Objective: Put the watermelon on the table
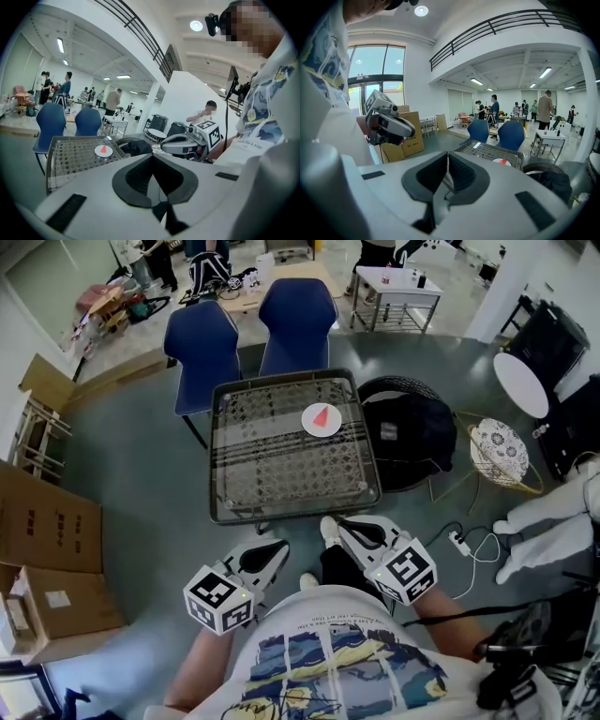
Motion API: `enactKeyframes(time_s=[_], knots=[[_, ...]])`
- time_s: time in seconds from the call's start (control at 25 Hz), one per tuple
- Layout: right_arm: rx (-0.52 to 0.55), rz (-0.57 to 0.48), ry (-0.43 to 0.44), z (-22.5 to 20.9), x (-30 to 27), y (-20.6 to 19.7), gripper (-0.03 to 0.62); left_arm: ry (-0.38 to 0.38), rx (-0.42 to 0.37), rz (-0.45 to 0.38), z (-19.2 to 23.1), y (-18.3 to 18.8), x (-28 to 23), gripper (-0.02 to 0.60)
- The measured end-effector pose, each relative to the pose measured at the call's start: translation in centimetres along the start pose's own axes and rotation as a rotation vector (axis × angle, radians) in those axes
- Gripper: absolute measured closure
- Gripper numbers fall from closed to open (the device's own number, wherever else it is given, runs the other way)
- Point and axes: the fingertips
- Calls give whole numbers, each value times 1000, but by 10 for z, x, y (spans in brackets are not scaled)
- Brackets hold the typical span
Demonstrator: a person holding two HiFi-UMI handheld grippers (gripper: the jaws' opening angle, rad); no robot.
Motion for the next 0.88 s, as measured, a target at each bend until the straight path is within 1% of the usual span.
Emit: enactKeyframes(time_s=[0.12,0.24,0.36,0.6,0.88], knots=[[34,8,32,10,-6,5,579,17,4,-8,2,2,7,574],[68,26,18,12,-5,6,583,6,-4,-11,3,1,5,574],[89,29,19,14,-6,9,585,3,16,-8,4,-3,5,574],[85,42,27,14,-6,3,585,1,26,26,5,-15,1,574],[74,47,25,4,-8,4,585,-16,29,49,6,-15,-11,574]])
Point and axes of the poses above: the fingertips, and each gripper's own axes: x backward along the fingers, z to its left, y out of its top, and after that the axes turned 9 degrees about -x, right-handed
